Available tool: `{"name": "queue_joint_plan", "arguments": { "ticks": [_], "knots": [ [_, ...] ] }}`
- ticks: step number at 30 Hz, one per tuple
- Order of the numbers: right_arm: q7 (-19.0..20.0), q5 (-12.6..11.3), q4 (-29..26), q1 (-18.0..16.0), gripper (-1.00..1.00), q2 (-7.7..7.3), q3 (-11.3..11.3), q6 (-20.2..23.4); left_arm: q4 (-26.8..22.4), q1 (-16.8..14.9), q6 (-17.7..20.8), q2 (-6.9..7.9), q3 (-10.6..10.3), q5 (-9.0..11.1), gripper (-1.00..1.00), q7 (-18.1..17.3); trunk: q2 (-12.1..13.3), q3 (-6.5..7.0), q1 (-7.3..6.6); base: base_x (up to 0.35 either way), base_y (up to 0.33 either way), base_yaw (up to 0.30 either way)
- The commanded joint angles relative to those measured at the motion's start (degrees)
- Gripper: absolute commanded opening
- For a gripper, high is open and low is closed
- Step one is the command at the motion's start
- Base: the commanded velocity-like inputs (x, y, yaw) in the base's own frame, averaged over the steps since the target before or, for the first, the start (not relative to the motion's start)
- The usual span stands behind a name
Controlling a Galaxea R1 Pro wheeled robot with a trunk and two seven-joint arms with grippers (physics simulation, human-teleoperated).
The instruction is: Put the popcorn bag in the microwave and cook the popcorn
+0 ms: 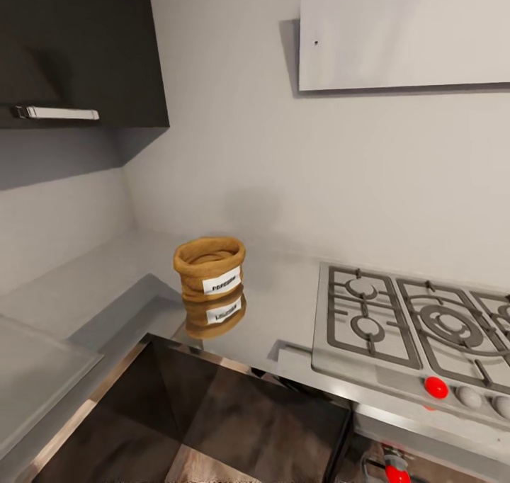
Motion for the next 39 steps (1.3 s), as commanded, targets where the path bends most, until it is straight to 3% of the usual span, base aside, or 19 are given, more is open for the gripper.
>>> {"name": "queue_joint_plan", "arguments": {
  "ticks": [1,39],
  "knots": [
    [0.12,0.39,0.18,-0.07,1.0,-0.03,-0.49,-0.34,-0.07,0.02,-0.09,-0.02,0.1,0.17,1.0,0.06,-0.04,-0.15,0.0,0.0,0.0,0.0],
    [0.04,0.31,0.18,-0.07,1.0,-0.05,-0.49,-0.43,-0.16,0.02,-0.09,-0.02,0.08,0.17,1.0,0.06,-0.04,-3.62,0.0,0.0,0.0,0.0]
  ]
}}
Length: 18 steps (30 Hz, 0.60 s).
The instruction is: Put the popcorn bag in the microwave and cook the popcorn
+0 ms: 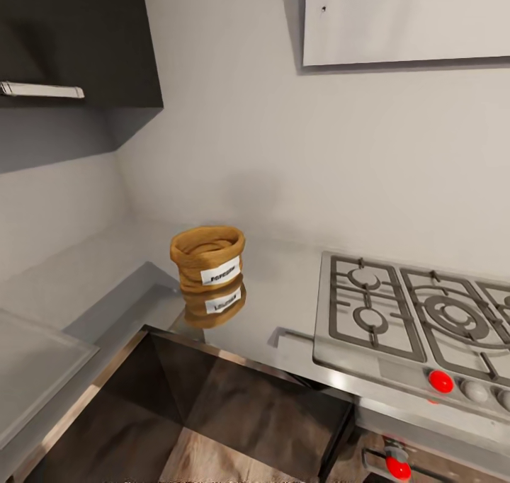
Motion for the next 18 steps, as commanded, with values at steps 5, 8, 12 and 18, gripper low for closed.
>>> {"name": "queue_joint_plan", "arguments": {
  "ticks": [5,8,12,18],
  "knots": [
    [0.12,0.41,0.18,-0.07,1.0,-0.01,-0.49,-0.34,-0.06,0.02,-0.09,-0.02,0.14,0.18,1.0,0.06,-0.03,-0.51,0.0,0.0,0.0,0.0],
    [0.12,0.4,0.18,-0.05,1.0,0.0,-0.49,-0.34,-0.06,0.02,-0.09,-0.02,0.14,0.18,1.0,0.05,-0.03,-0.78,0.0,0.0,0.0,0.0],
    [0.12,0.41,0.18,-0.07,1.0,0.0,-0.49,-0.34,-0.06,0.02,-0.09,-0.02,0.14,0.18,1.0,0.06,-0.03,-1.15,0.0,0.0,0.0,0.0],
    [0.12,0.4,0.18,-0.07,1.0,0.0,-0.49,-0.34,-0.01,0.02,-0.09,-0.02,0.08,0.18,1.0,0.03,-0.03,-1.7,0.0,0.0,0.0,0.0]
  ]
}}
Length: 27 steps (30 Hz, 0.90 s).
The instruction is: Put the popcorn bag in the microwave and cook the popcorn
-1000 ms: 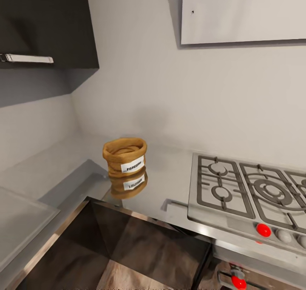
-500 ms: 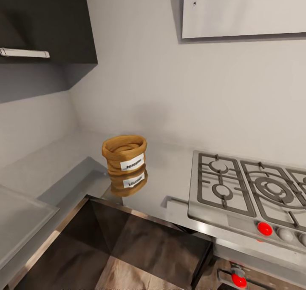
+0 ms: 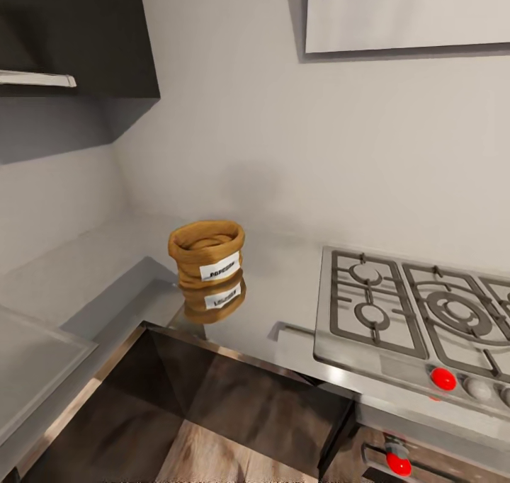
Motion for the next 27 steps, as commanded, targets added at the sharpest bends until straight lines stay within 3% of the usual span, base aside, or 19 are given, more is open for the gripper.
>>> {"name": "queue_joint_plan", "arguments": {
  "ticks": [1,27],
  "knots": [
    [0.12,0.39,0.18,-0.07,1.0,-0.04,-0.49,-0.36,-0.04,0.02,-0.08,-0.02,0.12,0.19,1.0,0.07,-0.03,-0.14,0.0,0.0,0.0,0.0],
    [0.12,0.39,0.18,-0.07,1.0,-0.04,-0.49,-0.46,0.06,0.02,-0.1,-0.02,0.14,0.1,1.0,0.0,-0.03,-2.52,0.0,0.0,0.0,0.0]
  ]
}}
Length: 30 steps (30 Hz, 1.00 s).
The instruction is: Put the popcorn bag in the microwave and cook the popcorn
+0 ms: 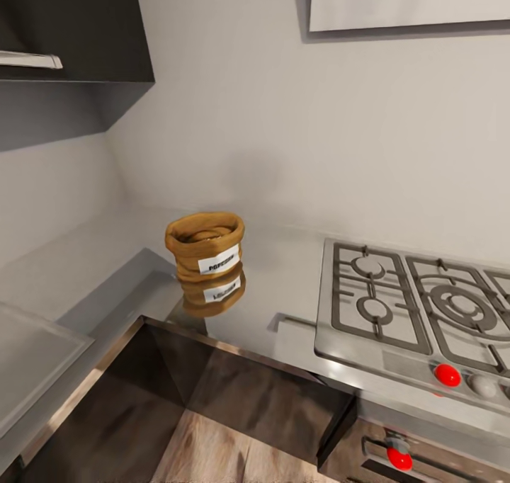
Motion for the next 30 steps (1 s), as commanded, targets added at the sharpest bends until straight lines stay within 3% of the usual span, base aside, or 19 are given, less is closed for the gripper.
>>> {"name": "queue_joint_plan", "arguments": {
  "ticks": [1,30],
  "knots": [
    [0.12,0.39,0.19,-0.07,1.0,-0.04,-0.48,-0.36,-0.06,0.02,-0.1,-0.02,0.12,0.19,1.0,0.05,-0.03,-0.14,0.0,0.0,0.0,0.0],
    [0.12,0.39,0.19,-0.07,1.0,-0.12,-0.56,-0.66,-0.06,0.02,-0.1,-0.04,0.27,0.19,1.0,0.05,-0.03,-2.79,0.0,0.0,0.0,0.0]
  ]
}}
